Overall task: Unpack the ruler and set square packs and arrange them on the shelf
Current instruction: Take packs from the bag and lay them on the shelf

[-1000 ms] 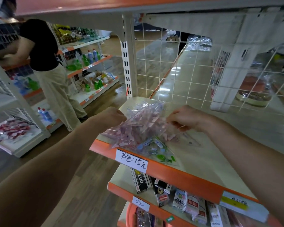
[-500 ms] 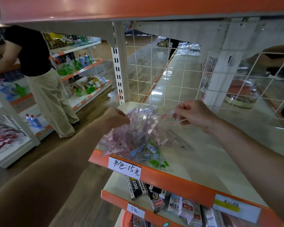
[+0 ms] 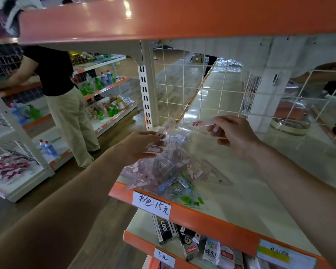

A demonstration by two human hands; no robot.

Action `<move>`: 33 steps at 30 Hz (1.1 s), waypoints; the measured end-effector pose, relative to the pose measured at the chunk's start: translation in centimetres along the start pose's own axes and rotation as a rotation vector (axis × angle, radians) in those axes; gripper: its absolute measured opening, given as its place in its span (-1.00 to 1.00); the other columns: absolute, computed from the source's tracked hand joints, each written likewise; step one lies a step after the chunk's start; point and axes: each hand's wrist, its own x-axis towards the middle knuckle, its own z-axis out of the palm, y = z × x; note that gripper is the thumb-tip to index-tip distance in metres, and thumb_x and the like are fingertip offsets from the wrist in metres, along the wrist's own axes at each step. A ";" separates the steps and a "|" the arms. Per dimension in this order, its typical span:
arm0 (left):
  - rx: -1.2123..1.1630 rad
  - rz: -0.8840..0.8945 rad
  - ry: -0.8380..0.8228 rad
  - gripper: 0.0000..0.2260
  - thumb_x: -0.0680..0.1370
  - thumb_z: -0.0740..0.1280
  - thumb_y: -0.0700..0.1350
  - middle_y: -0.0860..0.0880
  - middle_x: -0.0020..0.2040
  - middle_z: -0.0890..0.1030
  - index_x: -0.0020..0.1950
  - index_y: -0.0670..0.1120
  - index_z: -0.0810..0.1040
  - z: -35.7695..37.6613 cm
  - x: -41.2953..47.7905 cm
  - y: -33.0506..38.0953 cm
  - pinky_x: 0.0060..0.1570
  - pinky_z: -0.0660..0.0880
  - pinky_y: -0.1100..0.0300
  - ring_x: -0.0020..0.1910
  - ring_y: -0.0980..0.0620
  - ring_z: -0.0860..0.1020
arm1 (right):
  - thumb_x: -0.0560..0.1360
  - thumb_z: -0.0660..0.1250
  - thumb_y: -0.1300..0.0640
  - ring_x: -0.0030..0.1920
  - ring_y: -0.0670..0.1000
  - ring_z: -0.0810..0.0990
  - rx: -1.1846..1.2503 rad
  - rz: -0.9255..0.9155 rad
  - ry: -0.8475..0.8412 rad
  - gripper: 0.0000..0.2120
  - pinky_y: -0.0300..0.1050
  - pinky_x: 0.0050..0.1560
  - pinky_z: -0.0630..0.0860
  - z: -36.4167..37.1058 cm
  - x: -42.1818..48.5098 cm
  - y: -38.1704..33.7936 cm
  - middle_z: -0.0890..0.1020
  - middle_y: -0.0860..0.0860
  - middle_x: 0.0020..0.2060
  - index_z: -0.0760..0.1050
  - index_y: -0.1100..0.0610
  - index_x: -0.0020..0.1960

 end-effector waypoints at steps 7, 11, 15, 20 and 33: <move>-0.152 -0.054 -0.059 -0.93 0.63 0.18 -0.20 -0.17 0.10 0.65 0.04 -0.16 0.44 0.1 -0.3 0.2 -0.11 0.58 0.07 -0.06 -0.09 0.65 | 0.50 0.34 0.28 -0.35 -0.02 0.64 0.190 0.137 -0.112 -0.90 -0.19 -0.33 0.61 3.3 0.1 -0.5 0.63 0.09 -0.36 0.54 0.22 -0.20; -0.322 -0.029 -0.154 -0.87 0.63 0.10 -0.22 -0.17 0.09 0.64 0.13 -0.21 0.38 0.3 -0.3 0.7 -0.11 0.62 0.03 -0.07 -0.11 0.66 | 0.49 0.40 0.17 -0.38 -0.07 0.60 -0.029 0.135 -0.169 -0.88 -0.22 -0.38 0.57 5.6 0.0 -0.3 0.64 0.05 -0.31 0.54 0.16 -0.20; -0.260 0.027 -0.057 -0.86 0.62 0.20 -0.18 -0.16 0.04 0.61 0.12 -0.17 0.49 0.9 -0.1 1.0 -0.21 0.62 0.07 -0.11 -0.07 0.66 | 0.49 0.40 0.12 -0.37 -0.07 0.62 -0.137 0.110 -0.291 -0.88 -0.19 -0.29 0.57 7.3 -0.3 -0.4 0.64 0.02 -0.33 0.55 0.17 -0.14; -0.225 0.006 0.043 -0.89 0.61 0.20 -0.26 -0.18 -0.04 0.64 0.06 -0.18 0.50 -1.0 0.6 0.0 -0.20 0.63 0.06 -0.15 -0.08 0.66 | 0.50 0.34 -0.06 -0.19 0.09 0.58 -0.793 -0.032 -0.262 -0.70 -0.09 -0.17 0.49 6.7 1.2 1.9 0.58 0.15 -0.18 0.54 0.20 -0.12; -0.266 -0.092 0.086 -0.93 0.58 0.23 -0.28 -0.15 -0.15 0.58 -0.04 -0.16 0.48 -4.3 1.2 -2.1 -0.14 0.60 0.05 -0.17 -0.07 0.61 | 0.47 0.34 0.32 -0.33 -0.07 0.50 -0.415 -0.031 -0.194 -0.81 -0.29 -0.33 0.44 5.8 2.2 3.4 0.59 0.01 -0.26 0.60 0.27 0.08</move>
